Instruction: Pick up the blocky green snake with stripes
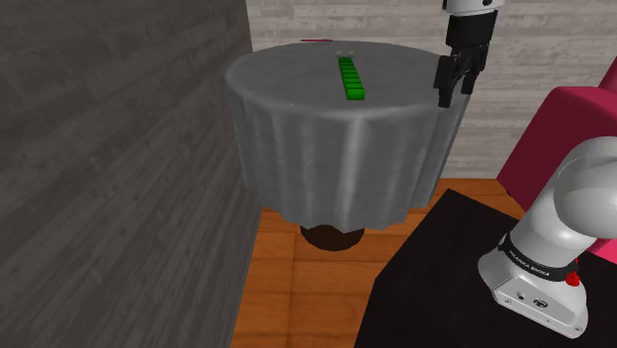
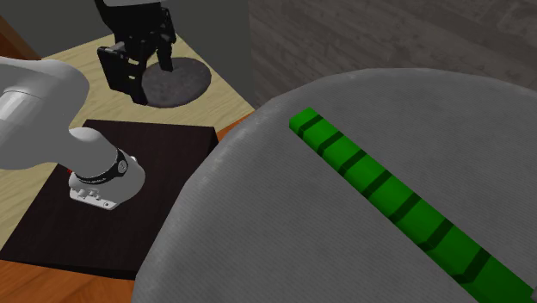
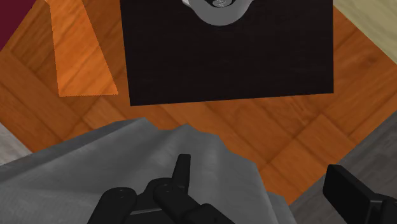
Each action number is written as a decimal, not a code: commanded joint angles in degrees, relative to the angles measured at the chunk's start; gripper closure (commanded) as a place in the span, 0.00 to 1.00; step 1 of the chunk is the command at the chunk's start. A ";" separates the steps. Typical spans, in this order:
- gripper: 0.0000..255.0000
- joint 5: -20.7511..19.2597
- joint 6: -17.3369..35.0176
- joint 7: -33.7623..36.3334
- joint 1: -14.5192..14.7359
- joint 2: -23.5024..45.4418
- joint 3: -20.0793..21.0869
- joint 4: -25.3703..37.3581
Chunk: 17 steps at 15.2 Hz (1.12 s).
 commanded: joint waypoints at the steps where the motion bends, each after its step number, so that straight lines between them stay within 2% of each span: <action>1: 0.00 0.00 0.00 0.00 0.00 0.00 0.00 0.00; 9: 0.00 0.83 8.72 7.38 -3.36 16.71 0.49 10.17; 17: 0.00 0.88 13.13 14.18 -6.01 32.82 -0.15 24.16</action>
